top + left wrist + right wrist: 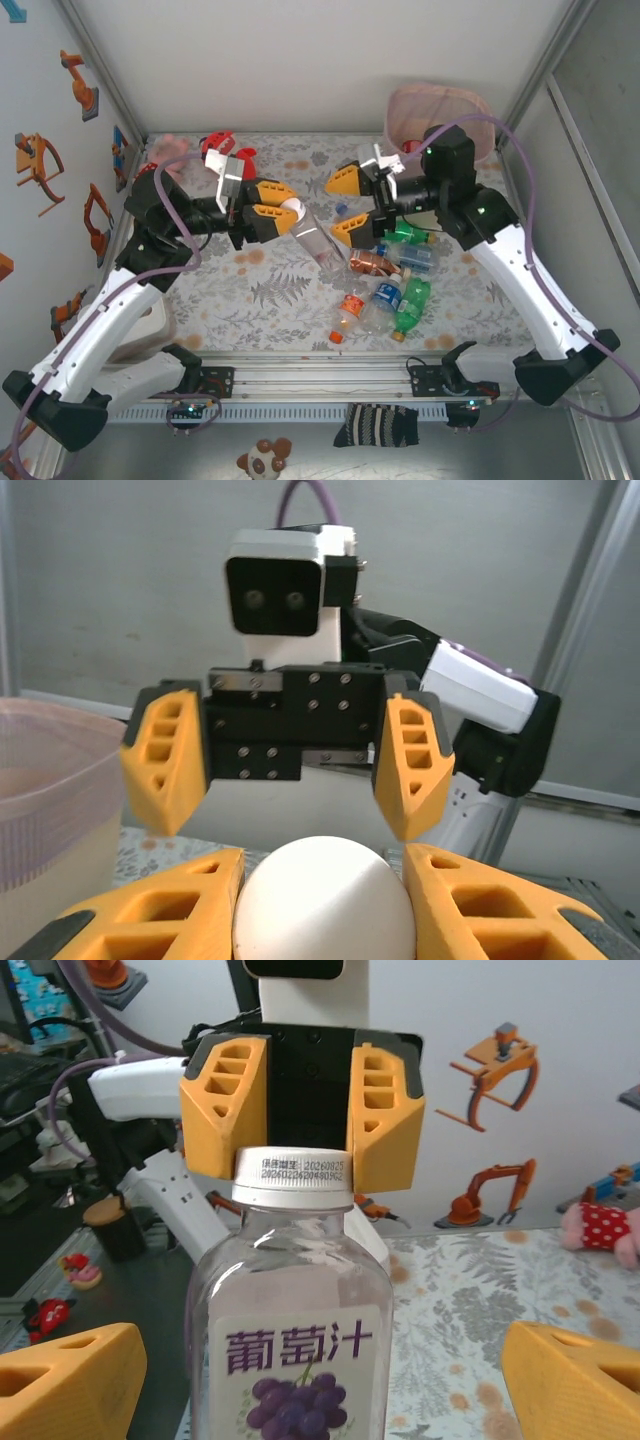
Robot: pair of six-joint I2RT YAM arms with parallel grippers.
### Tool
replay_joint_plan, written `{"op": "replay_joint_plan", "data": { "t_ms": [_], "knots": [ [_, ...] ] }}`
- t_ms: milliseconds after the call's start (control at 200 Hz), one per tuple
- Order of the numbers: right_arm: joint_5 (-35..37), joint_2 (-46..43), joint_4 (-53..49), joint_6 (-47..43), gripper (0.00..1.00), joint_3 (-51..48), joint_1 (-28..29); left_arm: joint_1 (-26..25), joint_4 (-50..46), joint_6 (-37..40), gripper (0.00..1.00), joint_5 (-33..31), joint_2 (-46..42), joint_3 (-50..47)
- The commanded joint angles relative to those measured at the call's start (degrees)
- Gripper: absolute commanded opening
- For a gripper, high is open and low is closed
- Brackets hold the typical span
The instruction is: Put the plastic bottles in the bin
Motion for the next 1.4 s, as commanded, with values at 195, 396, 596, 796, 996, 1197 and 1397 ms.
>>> {"op": "replay_joint_plan", "data": {
  "t_ms": [195,396,596,796,996,1197,1397],
  "knots": [
    [0.5,1.8,-10.3,-7.2,0.88,2.4,4.4,-1.7,0.2,4.1,0.0,2.1,0.1,3.0],
    [1.6,1.7,-12.5,-8.2,0.85,1.1,5.3,-1.9,0.0,4.7,0.0,0.7,0.1,3.0],
    [1.3,1.8,-12.9,-8.7,0.8,0.9,6.4,-2.0,-0.8,5.5,0.0,-0.1,-0.3,3.0],
    [1.6,1.9,-13.2,-8.8,0.72,1.1,6.7,-1.9,-0.8,5.6,0.0,-0.4,-0.8,2.8],
    [2.1,2.1,-14.3,-8.8,0.62,1.9,6.9,-1.9,-0.7,5.8,0.01,-1.7,-1.5,2.2],
    [3.3,2.2,-14.6,-8.6,0.58,2.8,7.0,-1.9,-0.6,6.2,0.26,-3.6,-2.4,1.4],
    [11.5,2.4,-15.1,-5.9,0.56,4.9,6.5,-1.9,-2.1,8.3,0.58,-7.8,-5.0,-0.5]
  ]
}}
